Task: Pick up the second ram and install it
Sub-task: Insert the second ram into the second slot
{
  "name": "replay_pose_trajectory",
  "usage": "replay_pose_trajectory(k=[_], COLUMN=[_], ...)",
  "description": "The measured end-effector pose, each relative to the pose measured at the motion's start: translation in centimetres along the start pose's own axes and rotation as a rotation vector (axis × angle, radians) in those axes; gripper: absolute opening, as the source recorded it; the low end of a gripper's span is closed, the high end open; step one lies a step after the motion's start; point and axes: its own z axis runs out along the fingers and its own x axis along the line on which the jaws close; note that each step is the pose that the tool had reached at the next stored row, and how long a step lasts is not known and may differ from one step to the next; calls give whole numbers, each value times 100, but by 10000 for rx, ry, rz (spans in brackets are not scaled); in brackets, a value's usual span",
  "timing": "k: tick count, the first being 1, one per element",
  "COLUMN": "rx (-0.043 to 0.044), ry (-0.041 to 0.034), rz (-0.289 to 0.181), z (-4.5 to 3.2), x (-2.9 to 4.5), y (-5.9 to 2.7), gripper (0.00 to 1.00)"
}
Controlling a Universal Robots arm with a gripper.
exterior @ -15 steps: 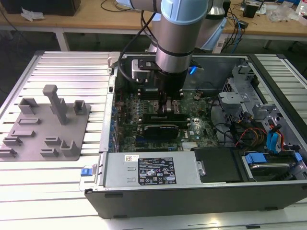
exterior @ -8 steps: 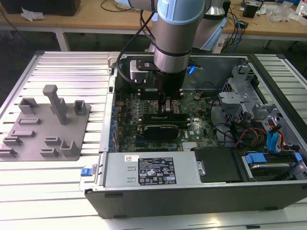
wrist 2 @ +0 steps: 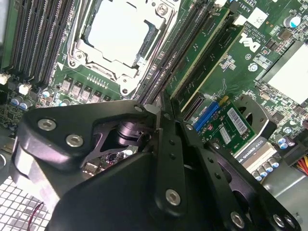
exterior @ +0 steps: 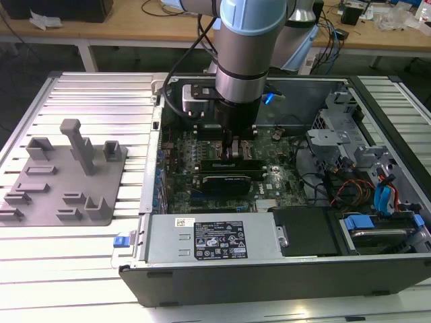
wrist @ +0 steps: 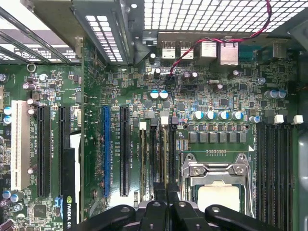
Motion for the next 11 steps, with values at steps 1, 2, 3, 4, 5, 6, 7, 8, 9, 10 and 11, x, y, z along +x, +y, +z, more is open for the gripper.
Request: replay_pose_trajectory(k=[1,2,3,4,5,6,7,8,9,10,11], rx=[2,5,15,23,25,25,30,29,28,28,28], ry=[-1,-1,-2,-3,-4,-4,-9,-5,-3,-4,-3], rz=[1,1,1,0,-1,-1,-1,-1,-1,-1,-1], z=[0,1,3,5,6,6,13,16,16,17,17], x=[0,0,1,1,0,0,0,1,1,1,1], y=[0,2,3,4,4,4,4,4,4,4,4], gripper=[9,9,9,9,9,9,9,9,9,9,9])
